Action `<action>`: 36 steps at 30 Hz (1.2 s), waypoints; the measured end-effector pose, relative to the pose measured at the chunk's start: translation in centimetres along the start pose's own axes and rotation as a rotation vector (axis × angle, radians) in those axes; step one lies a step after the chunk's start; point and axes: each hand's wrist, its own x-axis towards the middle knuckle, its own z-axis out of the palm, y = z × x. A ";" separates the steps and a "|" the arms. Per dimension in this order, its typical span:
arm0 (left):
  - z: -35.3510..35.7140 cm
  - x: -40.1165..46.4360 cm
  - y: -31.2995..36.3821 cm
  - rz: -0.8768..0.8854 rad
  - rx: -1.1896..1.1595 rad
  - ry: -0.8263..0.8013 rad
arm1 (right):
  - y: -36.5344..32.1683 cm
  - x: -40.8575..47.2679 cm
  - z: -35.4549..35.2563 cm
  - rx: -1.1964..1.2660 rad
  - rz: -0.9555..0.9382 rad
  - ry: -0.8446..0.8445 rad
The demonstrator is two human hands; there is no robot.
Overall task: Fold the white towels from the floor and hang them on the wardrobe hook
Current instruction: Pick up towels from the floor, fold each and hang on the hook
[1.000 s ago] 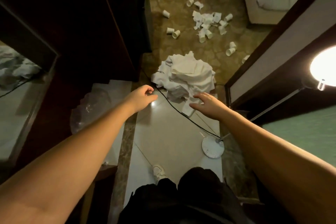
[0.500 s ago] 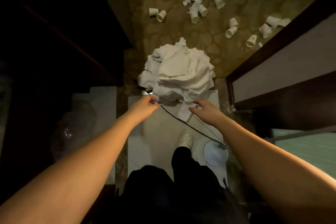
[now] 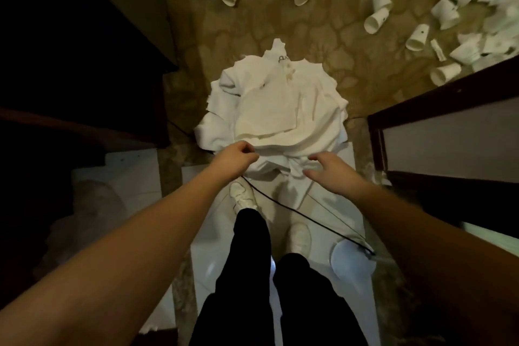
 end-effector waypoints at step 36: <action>-10.2 3.4 12.3 0.380 -0.144 0.006 | -16.8 3.4 -11.0 0.274 -0.350 0.037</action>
